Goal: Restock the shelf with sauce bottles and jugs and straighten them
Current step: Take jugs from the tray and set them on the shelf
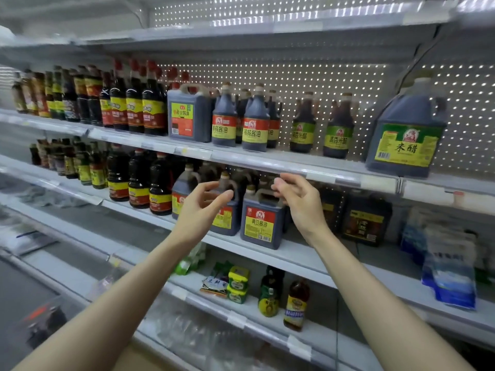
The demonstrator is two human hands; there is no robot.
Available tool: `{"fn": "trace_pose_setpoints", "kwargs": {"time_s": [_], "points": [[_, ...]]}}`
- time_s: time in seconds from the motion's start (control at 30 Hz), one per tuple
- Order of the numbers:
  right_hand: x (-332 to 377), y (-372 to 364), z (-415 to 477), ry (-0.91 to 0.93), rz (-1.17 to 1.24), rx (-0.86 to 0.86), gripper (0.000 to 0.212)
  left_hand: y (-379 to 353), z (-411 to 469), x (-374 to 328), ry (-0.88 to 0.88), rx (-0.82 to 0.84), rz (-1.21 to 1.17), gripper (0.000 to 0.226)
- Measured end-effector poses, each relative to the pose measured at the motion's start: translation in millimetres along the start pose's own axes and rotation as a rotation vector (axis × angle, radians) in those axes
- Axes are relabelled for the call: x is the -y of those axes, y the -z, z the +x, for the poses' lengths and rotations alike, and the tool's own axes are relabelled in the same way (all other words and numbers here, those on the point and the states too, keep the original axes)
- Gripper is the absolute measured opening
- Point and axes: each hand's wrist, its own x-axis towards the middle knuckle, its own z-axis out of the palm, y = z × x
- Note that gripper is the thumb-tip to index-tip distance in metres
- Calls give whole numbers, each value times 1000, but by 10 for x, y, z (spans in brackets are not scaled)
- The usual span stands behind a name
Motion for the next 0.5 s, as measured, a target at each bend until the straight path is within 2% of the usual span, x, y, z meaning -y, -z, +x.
{"fn": "trace_pose_setpoints", "kwargs": {"time_s": [0.3, 0.5], "points": [[-966, -678, -93, -219, -30, -72, 17, 244, 243, 1216, 197, 146, -69, 35], [-2126, -1212, -587, -514, -59, -181, 18, 413, 217, 2530, 407, 291, -51, 26]]}}
